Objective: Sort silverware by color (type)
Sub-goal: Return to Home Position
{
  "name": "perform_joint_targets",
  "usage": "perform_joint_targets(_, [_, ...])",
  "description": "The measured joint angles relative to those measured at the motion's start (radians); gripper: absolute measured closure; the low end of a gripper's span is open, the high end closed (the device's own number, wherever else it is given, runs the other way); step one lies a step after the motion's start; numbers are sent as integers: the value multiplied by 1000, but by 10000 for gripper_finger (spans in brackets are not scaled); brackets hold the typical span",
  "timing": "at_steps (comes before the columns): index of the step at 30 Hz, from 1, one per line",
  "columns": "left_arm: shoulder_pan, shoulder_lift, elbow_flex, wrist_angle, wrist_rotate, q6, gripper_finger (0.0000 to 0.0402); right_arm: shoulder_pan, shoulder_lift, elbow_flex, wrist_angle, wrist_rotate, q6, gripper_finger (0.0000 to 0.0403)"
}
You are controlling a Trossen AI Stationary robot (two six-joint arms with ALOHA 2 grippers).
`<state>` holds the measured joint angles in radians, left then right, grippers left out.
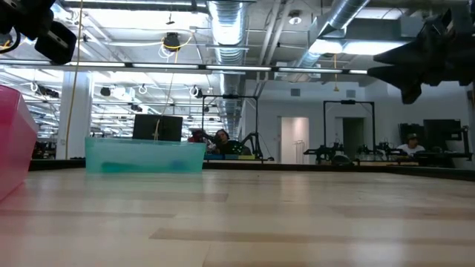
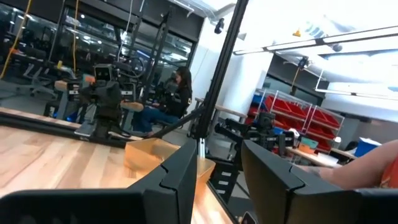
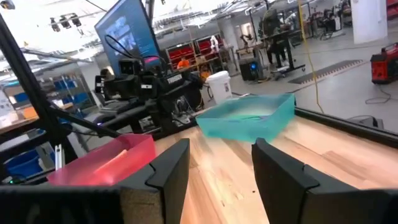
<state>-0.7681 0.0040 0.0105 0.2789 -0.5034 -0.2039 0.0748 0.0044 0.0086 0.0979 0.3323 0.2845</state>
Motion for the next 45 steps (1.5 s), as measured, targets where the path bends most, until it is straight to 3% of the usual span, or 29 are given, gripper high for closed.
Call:
perform_joint_targets(3, [0, 0, 0, 0, 14, 1, 290, 1, 1, 0, 0, -43, -53, 209])
perform_joint_targets(6, [0, 0, 0, -2, 97, 18, 290, 2, 1, 0, 1, -107, -107, 209])
perform_joint_targets(11, [0, 0, 0, -59, 185, 20, 290, 1, 1, -1, -18, -124, -218, 209])
perform_joint_targets(20, [0, 0, -1, -187, 45, -9, 290, 1, 2, -2, -37, -125, -284, 209])
perform_joint_targets(23, [0, 0, 1, -195, 41, -45, 290, 1, 2, -2, -39, -125, -285, 209])
perform_joint_targets(28, [0, 0, 17, -193, 166, -63, 290, 1, 2, -2, -40, -125, -285, 209])
perform_joint_targets(34, [0, 0, 18, -227, 352, 41, 290, 1, 2, -2, -43, -125, -285, 209])
perform_joint_targets(45, [0, 3, 21, -292, 341, 90, 290, 1, 2, -3, -45, -125, -285, 209])
